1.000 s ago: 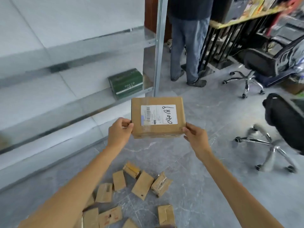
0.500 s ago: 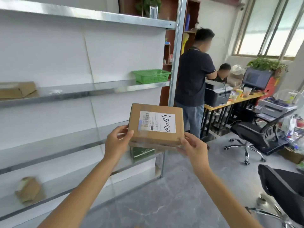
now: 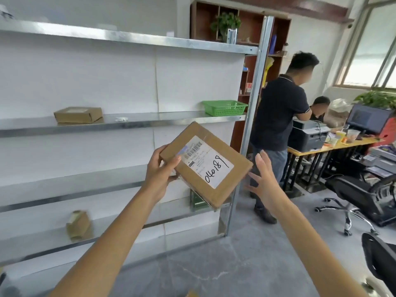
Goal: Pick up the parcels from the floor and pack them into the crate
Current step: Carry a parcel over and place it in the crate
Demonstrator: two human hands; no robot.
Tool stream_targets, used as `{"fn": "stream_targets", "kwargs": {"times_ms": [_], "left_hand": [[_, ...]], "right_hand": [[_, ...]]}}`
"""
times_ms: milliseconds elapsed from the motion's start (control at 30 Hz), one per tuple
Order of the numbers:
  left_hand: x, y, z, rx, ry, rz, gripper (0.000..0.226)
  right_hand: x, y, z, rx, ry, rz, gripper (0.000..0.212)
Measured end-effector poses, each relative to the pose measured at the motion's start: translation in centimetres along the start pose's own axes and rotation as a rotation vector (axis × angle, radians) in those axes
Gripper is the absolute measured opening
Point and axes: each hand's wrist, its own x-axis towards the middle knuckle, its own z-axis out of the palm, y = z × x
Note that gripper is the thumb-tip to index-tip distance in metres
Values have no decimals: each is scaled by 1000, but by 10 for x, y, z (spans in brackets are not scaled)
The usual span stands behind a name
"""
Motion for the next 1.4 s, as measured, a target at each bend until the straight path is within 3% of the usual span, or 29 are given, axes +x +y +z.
{"fn": "stream_targets", "kwargs": {"times_ms": [67,133,200,267,333,467,600,667,800,967,1233,1400], "left_hand": [[-2,6,-3,22,-66,13,43],[0,12,-6,37,-99,42,46],[5,17,-6,13,-67,81,56],[10,19,-5,-1,65,123,67],[11,19,-1,-2,166,145,62],[4,21,-4,-86,124,19,38],[-2,18,-36,394,-30,119,30],[-14,10,-48,484,-66,138,28],[-63,2,-54,362,-101,27,35],[-128,-7,-69,393,1,-28,44],[-257,3,-59,382,185,-48,38],[-329,21,-59,353,281,-59,36]], "right_hand": [[10,-5,-1,-80,-178,44,61],[9,0,-1,-235,-376,48,74],[2,12,3,-231,-469,84,86],[-4,25,14,-92,-471,94,77],[-13,31,30,19,-444,80,65],[-24,42,50,92,-445,78,50],[-25,56,53,193,-370,150,51],[-31,60,56,179,-342,127,55],[-54,63,72,99,-341,134,50],[-97,71,81,43,-379,238,45],[-187,79,59,17,-517,319,46],[-240,74,55,-34,-655,299,32]]}}
